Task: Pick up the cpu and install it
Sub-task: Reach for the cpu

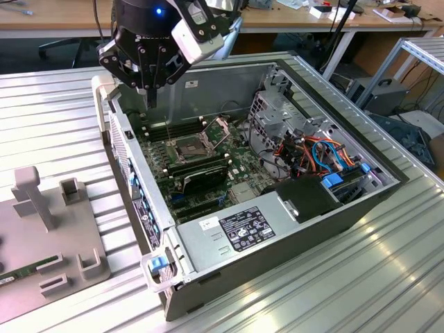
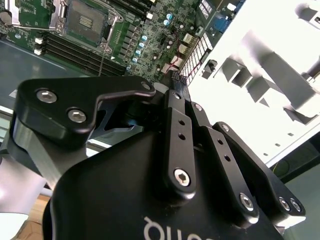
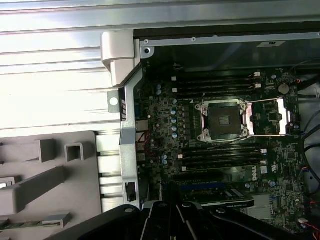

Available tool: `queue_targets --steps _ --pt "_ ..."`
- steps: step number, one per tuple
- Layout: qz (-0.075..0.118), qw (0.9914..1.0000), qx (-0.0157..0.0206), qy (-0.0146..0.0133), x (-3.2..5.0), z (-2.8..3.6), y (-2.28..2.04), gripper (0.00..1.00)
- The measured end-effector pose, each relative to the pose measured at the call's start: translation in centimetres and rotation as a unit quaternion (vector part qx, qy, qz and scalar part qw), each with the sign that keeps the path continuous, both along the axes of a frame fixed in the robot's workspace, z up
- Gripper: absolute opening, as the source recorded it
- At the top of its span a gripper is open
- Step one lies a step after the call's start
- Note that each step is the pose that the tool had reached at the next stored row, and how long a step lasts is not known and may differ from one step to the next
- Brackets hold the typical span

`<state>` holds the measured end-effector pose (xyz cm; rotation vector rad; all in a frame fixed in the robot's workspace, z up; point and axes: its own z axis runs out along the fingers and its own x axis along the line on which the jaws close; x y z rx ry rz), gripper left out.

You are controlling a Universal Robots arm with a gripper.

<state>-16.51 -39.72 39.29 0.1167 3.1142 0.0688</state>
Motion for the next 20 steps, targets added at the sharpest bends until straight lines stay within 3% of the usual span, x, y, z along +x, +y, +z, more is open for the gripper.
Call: queue_targets --steps 20 --pt "0.000 1.00000 0.0000 0.0000 -0.36 0.00 0.00 0.11"
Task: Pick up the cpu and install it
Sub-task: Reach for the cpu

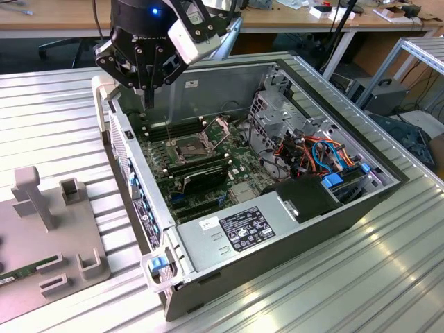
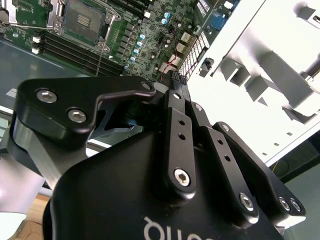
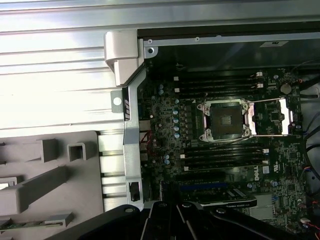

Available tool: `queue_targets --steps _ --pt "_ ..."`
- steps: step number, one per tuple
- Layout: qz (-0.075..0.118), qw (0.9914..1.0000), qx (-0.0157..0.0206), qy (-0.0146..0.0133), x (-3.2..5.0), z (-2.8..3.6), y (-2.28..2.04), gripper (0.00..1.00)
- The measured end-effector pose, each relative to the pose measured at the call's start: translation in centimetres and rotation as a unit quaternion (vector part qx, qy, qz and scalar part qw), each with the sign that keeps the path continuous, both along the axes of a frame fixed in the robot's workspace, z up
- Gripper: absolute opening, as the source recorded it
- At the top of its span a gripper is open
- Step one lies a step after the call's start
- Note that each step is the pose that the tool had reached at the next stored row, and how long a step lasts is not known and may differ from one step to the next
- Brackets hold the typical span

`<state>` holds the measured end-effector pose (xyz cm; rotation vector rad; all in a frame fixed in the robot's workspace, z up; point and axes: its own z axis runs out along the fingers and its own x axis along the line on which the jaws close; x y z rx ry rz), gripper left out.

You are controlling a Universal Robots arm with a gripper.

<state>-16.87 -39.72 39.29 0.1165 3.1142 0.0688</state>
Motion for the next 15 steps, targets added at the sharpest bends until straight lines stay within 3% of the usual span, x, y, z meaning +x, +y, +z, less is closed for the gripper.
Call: queue_targets --steps 15 --pt "0.000 1.00000 0.0000 0.0000 -0.42 -0.01 0.00 0.11"
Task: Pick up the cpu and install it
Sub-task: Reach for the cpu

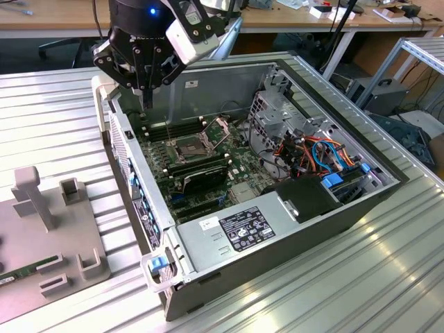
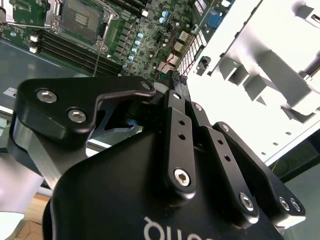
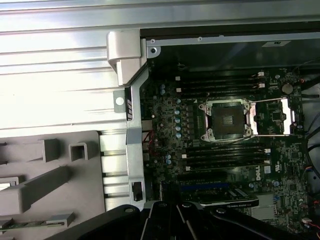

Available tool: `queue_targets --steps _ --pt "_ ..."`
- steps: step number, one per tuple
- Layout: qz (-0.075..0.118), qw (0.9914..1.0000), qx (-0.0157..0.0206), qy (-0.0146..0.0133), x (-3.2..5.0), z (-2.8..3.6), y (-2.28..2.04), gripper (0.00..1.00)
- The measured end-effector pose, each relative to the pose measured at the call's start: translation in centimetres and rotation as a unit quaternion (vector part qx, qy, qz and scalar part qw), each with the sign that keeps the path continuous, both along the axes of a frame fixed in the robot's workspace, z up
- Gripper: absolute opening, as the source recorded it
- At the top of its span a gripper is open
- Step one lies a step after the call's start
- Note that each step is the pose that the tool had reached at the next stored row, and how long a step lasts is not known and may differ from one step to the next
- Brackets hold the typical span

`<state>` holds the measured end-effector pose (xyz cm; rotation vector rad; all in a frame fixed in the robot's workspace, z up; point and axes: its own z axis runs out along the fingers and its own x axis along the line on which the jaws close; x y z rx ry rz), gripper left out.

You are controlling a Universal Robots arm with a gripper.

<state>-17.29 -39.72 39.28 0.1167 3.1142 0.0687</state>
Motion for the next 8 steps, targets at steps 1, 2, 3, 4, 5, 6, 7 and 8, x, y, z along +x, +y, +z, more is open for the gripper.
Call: queue_targets --steps 1,2,3,4,5,6,7,8 --pt "0.000 1.00000 0.0001 0.0000 -0.26 -0.01 0.00 0.11" --pt "0.000 1.00000 0.0000 0.0000 -0.59 -0.02 0.00 0.11" --pt "0.000 1.00000 0.0000 0.0000 -0.83 -0.02 0.00 0.11" --pt "0.000 1.00000 0.0000 0.0000 -1.09 -0.03 0.00 0.11" --pt "0.000 1.00000 0.0001 0.0000 -1.25 -0.03 0.00 0.11" --pt "0.000 1.00000 0.0000 -0.0001 -1.45 -0.03 0.00 0.11" --pt "0.000 1.00000 0.0001 0.0000 -1.78 -0.04 0.00 0.11" --pt "0.000 1.00000 0.0001 0.0000 -1.95 -0.05 0.00 0.11"
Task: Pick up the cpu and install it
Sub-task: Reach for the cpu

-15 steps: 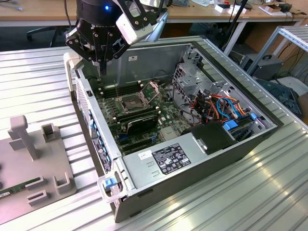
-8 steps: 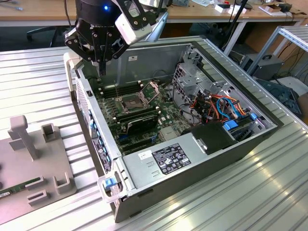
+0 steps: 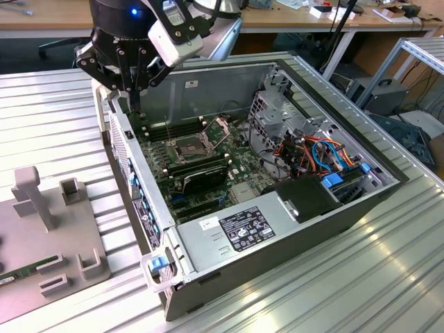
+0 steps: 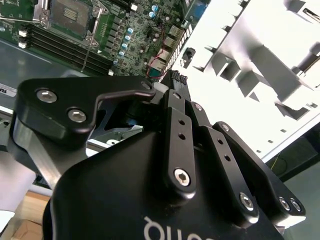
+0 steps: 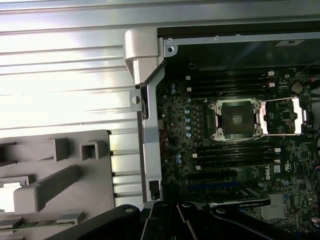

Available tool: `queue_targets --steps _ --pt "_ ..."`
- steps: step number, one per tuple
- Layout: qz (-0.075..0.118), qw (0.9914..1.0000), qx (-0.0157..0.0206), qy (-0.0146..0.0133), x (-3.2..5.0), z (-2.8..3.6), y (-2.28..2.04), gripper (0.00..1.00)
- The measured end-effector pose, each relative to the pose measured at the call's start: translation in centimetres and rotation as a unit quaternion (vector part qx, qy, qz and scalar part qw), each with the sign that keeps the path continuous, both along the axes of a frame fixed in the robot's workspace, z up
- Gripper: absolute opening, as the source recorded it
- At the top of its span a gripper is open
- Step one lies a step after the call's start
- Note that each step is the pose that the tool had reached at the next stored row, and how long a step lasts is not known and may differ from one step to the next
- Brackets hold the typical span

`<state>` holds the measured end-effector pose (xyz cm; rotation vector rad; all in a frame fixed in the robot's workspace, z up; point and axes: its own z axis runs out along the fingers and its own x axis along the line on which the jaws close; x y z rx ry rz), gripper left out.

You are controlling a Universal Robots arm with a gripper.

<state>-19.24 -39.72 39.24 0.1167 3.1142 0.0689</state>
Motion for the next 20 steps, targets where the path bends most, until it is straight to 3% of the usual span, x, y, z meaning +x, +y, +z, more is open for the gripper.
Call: queue_targets --steps 20 --pt "0.000 1.00000 0.0000 0.0000 -3.10 -0.05 0.00 0.11"
